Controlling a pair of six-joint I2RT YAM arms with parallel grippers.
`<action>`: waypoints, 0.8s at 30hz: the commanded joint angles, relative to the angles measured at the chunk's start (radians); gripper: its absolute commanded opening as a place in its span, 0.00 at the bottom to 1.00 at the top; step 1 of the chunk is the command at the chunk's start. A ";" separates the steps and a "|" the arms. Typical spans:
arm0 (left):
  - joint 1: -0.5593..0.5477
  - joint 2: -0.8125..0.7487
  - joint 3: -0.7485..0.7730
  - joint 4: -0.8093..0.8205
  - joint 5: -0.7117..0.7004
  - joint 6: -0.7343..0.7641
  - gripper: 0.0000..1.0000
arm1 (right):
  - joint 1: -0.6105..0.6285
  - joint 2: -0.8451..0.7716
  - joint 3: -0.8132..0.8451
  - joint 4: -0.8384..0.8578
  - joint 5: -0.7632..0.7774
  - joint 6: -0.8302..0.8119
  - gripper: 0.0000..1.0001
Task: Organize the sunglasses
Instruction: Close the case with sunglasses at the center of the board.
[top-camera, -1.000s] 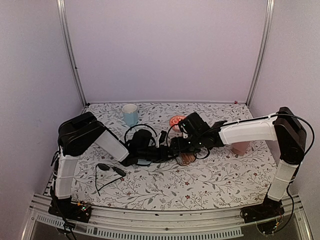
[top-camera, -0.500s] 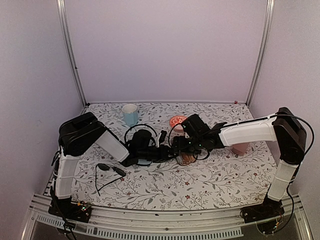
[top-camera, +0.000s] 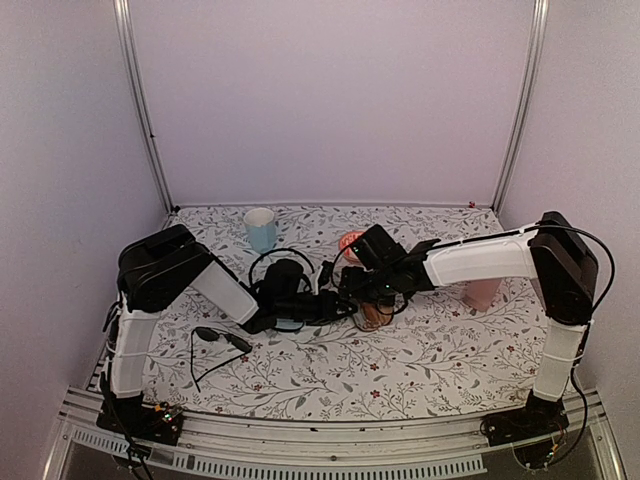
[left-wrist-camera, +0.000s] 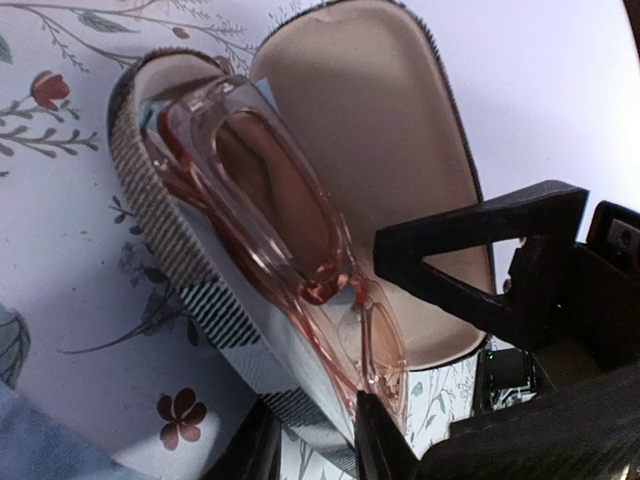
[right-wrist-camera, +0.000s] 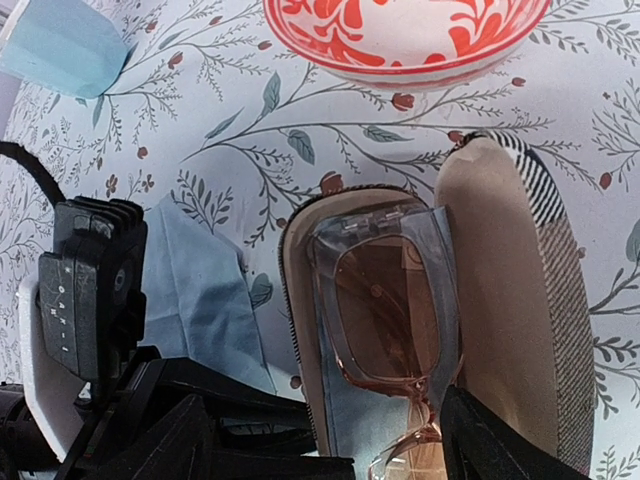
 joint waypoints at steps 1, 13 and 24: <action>-0.023 0.033 -0.009 0.007 0.017 0.004 0.25 | 0.020 0.014 0.021 -0.042 0.022 0.038 0.81; -0.024 0.036 -0.034 0.035 0.001 0.001 0.25 | 0.023 0.044 0.048 -0.099 0.040 0.078 0.84; -0.023 0.043 -0.035 0.043 0.003 0.002 0.24 | 0.023 0.087 0.095 -0.114 0.022 0.059 0.84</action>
